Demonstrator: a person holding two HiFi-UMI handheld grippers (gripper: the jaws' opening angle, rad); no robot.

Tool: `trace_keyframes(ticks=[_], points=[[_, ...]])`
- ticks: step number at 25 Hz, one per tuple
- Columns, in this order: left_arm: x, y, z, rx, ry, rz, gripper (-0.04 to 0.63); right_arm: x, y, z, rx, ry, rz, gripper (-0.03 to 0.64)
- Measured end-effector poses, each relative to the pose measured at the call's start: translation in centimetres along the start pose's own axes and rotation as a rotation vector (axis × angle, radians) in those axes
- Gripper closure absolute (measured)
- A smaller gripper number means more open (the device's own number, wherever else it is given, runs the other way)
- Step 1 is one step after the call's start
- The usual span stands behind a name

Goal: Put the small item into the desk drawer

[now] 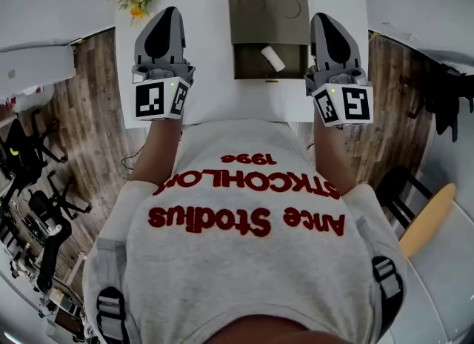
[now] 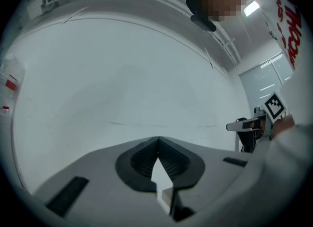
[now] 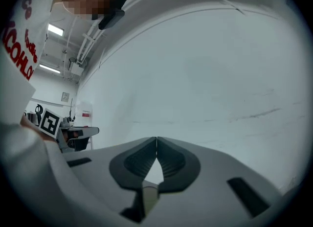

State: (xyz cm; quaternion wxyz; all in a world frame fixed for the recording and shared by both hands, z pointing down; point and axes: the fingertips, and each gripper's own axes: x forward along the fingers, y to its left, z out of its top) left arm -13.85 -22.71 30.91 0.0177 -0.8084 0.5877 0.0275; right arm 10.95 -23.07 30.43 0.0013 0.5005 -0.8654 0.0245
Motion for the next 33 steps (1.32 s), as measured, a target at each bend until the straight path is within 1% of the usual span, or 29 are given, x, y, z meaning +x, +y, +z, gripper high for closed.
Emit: trace_keyframes(ticks=[6, 13, 23, 33], points=[[-1.2, 0.5, 0.6, 0.024, -0.022, 0.019, 0.588, -0.7, -0.1, 1.9, 0.011, -0.064, -0.020, 0.611], [-2.7, 1.1, 2.0, 0.037, -0.049, 0.039, 0.589, -1.8, 0.5, 3.2, 0.007, -0.096, -0.037, 0.612], [-3.2, 1.2, 2.6, 0.029, -0.066, 0.038, 0.588, -2.0, 0.6, 3.3, -0.001, -0.095, -0.054, 0.612], [-3.4, 0.4, 2.9, 0.022, -0.076, 0.027, 0.589, -2.6, 0.4, 3.3, -0.009, -0.088, -0.069, 0.612]])
